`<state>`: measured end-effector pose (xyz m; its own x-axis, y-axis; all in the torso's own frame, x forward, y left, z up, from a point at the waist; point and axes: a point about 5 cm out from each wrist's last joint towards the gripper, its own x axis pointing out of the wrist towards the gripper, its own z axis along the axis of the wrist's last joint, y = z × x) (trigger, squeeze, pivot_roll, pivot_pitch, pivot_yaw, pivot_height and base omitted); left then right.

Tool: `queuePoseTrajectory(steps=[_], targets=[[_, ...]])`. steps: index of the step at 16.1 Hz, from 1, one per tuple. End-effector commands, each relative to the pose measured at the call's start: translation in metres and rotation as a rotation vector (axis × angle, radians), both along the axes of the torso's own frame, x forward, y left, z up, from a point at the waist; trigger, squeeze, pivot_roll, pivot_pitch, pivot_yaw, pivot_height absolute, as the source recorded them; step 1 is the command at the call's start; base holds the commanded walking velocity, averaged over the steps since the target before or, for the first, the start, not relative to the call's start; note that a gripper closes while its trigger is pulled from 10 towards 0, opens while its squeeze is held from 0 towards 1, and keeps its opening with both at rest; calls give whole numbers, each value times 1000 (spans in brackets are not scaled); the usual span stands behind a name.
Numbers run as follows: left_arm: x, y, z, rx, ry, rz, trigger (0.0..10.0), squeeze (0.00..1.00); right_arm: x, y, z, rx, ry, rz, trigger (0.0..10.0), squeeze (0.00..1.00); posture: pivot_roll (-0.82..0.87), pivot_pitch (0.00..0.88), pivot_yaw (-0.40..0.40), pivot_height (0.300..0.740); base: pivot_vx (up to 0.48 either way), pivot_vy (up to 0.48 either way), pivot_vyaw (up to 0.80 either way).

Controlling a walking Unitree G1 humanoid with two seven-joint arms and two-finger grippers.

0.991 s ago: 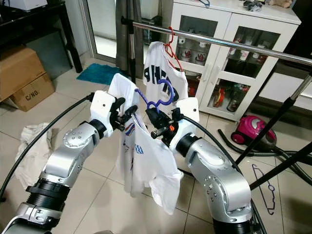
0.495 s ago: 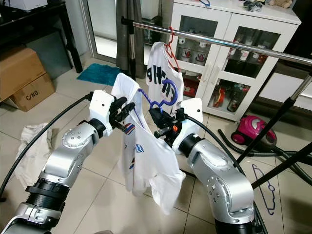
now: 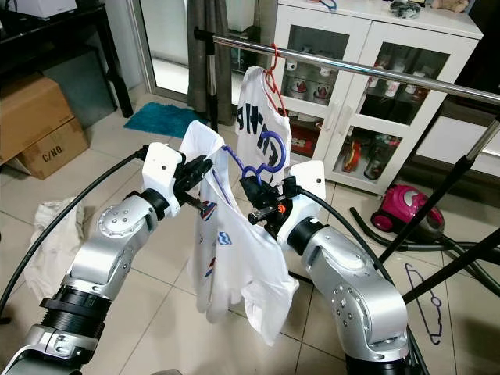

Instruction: Hang hanger

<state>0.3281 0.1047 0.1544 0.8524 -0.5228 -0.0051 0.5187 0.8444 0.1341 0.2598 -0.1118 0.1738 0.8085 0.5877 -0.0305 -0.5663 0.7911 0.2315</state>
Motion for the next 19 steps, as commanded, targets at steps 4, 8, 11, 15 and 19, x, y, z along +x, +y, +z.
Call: queuePoseTrajectory(steps=[4,8,11,15,19], targets=[[4,9,8,-46,-13,23,0,0,0,-2,5,12,-37,-6,0,0,66,0,6,740,0,0,0],[8,21,25,-137,-54,23,0,0,-3,-3,1,-13,-24,9,0,0,72,0,7,740,0,0,0],[6,23,52,-208,-122,-46,0,0,-9,-8,-19,-162,53,52,0,0,73,0,10,740,0,0,0],[14,43,79,-226,-193,29,0,0,-19,-15,-21,-164,63,118,0,0,75,0,16,740,0,0,0],[35,104,75,-118,-178,379,0,0,-41,-30,9,77,-14,291,0,0,68,0,28,740,0,0,0]])
